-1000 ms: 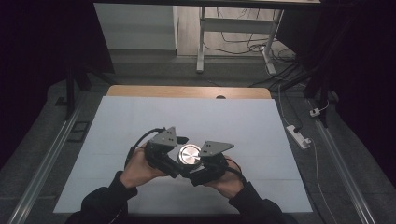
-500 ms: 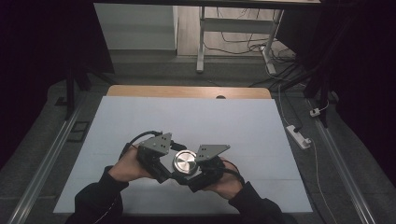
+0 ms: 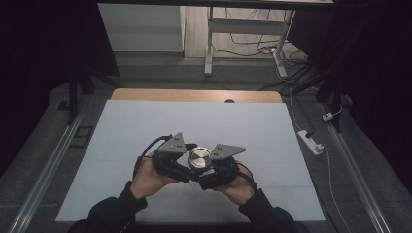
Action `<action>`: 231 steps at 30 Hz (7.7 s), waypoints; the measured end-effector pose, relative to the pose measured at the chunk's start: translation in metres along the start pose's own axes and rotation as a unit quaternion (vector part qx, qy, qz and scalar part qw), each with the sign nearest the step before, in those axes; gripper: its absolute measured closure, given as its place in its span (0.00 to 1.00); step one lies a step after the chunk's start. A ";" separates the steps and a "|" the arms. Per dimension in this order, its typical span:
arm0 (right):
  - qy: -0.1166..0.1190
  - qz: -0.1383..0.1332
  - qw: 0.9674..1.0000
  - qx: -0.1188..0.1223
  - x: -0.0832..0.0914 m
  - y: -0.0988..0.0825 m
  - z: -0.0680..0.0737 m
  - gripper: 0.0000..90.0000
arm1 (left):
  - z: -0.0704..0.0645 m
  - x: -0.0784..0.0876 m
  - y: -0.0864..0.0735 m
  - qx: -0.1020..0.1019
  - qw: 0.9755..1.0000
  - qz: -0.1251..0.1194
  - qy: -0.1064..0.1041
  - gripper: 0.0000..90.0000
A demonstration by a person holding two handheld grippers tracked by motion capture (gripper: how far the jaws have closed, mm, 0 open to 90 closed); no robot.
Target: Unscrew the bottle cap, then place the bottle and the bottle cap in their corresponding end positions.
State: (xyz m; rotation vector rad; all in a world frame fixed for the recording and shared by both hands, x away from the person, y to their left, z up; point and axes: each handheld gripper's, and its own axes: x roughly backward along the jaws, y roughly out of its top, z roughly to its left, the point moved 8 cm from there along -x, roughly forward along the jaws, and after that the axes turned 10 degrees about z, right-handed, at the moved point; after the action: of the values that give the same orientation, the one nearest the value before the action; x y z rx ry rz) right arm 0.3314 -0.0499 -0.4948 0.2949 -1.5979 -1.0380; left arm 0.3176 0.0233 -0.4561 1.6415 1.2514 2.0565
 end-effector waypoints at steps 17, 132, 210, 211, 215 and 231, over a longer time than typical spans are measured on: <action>0.080 0.006 0.996 0.049 -0.001 0.001 0.025 0.16 | -0.002 0.022 -0.016 -0.145 0.982 0.020 -0.119 0.11; 0.019 0.001 1.000 -0.001 -0.005 -0.002 0.006 0.16 | 0.009 0.029 0.000 -0.061 0.994 -0.039 -0.087 0.21; -0.090 0.002 0.995 -0.043 -0.075 0.024 -0.106 0.16 | -0.006 -0.091 -0.097 -0.077 0.993 0.078 -0.032 0.21; -0.088 0.001 0.995 -0.043 -0.077 0.025 -0.107 0.16 | -0.004 -0.092 -0.098 -0.074 0.994 0.080 -0.030 0.21; -0.089 0.005 0.995 -0.038 -0.086 0.027 -0.106 0.16 | -0.001 -0.093 -0.099 -0.059 0.994 0.086 -0.038 0.21; -0.094 0.015 0.995 -0.029 -0.099 0.020 -0.107 0.16 | 0.008 -0.096 -0.107 -0.043 0.991 0.121 -0.032 0.21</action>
State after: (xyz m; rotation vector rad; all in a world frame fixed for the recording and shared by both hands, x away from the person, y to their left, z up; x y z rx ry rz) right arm 0.4646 -0.0204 -0.5504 0.1368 -1.7310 -1.1132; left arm 0.3242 0.0312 -0.6002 1.8823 0.9714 2.1389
